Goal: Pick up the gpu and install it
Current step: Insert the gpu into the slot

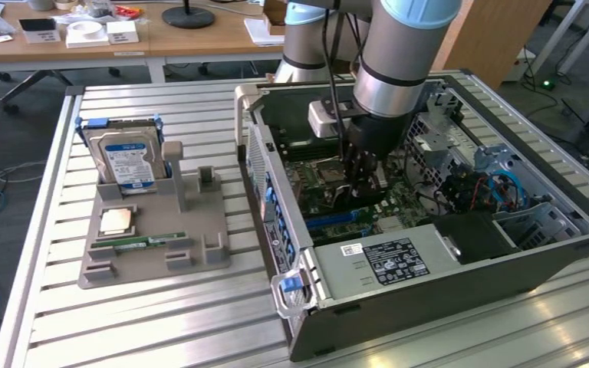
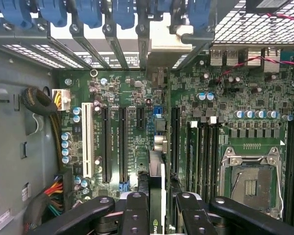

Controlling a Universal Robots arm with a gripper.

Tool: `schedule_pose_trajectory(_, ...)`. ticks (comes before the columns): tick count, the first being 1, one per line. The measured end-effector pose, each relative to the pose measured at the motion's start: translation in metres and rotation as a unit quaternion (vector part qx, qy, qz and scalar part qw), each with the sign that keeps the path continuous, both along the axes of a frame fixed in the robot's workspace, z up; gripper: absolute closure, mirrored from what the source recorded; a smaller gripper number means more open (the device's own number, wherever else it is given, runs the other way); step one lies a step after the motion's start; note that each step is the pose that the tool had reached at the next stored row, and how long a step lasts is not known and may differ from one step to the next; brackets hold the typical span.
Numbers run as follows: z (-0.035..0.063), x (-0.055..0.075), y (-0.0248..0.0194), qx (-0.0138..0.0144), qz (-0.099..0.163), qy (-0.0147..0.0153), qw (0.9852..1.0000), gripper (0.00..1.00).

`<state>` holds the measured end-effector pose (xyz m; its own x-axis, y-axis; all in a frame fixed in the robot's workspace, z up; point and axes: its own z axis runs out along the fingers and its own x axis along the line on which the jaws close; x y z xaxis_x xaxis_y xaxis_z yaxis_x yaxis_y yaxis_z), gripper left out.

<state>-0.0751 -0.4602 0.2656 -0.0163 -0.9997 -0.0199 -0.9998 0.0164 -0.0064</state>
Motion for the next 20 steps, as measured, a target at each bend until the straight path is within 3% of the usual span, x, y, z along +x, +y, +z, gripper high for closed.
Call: schedule_pose_trajectory(20, 0.0000, -0.0068, 0.0000, -0.0001, 0.000, 0.0000, 1.0000, 0.74)
